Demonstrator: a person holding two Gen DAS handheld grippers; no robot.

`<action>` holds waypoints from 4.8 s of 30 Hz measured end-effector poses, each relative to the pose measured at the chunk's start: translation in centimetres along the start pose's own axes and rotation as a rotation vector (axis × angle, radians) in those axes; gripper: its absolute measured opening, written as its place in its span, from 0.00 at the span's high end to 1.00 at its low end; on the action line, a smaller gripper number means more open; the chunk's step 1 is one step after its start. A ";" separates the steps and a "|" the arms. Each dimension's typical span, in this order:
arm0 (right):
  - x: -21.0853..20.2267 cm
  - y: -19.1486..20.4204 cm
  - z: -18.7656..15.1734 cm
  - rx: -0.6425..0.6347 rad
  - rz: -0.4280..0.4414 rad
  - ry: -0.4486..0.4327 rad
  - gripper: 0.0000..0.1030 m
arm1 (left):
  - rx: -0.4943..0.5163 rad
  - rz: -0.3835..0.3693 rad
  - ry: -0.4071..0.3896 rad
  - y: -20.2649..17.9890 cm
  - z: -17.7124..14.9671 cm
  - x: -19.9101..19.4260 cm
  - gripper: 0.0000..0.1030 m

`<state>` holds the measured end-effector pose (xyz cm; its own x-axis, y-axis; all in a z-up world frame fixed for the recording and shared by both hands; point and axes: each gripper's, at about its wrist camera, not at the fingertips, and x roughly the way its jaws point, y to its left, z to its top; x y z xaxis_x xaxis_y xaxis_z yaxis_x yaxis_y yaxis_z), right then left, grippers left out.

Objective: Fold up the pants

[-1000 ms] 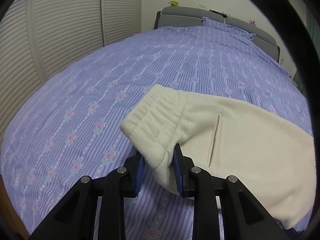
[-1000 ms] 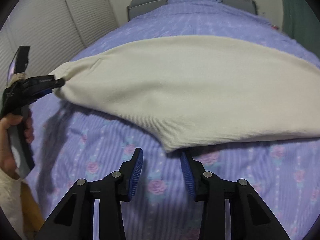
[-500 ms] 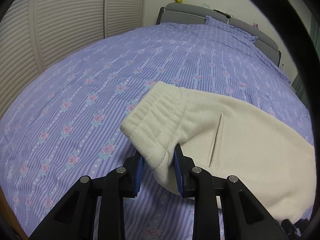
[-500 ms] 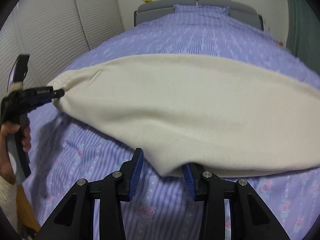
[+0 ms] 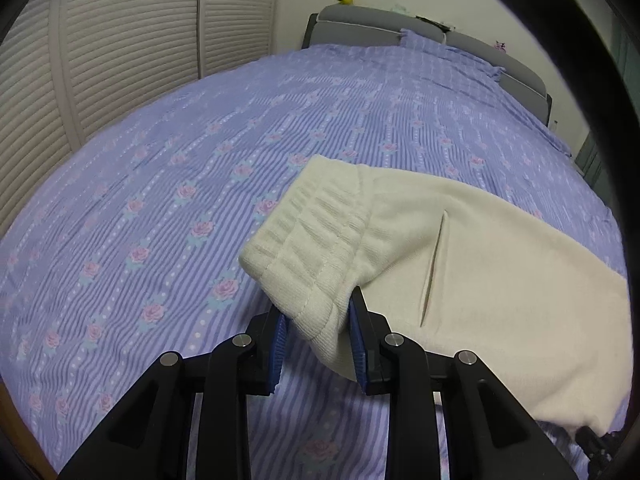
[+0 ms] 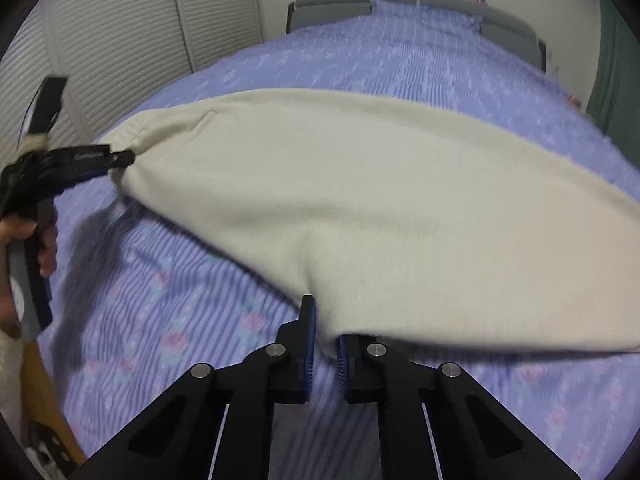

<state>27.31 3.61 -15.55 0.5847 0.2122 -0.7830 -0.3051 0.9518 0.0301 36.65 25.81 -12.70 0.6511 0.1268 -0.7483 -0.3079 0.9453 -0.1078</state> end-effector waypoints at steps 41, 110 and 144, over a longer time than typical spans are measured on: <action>1.5 4.1 10.7 -0.020 -0.128 -0.174 0.44 | 0.140 -0.306 0.113 3.6 9.1 7.4 0.70; -27.4 -26.1 -10.2 0.162 -0.280 -0.389 0.20 | 0.367 -0.277 -0.234 -27.8 -16.3 -29.6 0.00; -20.4 -20.5 -9.9 0.081 -0.071 -0.344 0.20 | 0.262 -0.112 -0.174 -21.7 -17.9 -23.9 0.00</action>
<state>14.22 -22.40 -6.33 0.8251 0.1940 -0.5306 -0.2023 0.9784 0.0431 15.37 -3.11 -4.21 0.7866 0.0458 -0.6158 -0.0536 0.9985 0.0058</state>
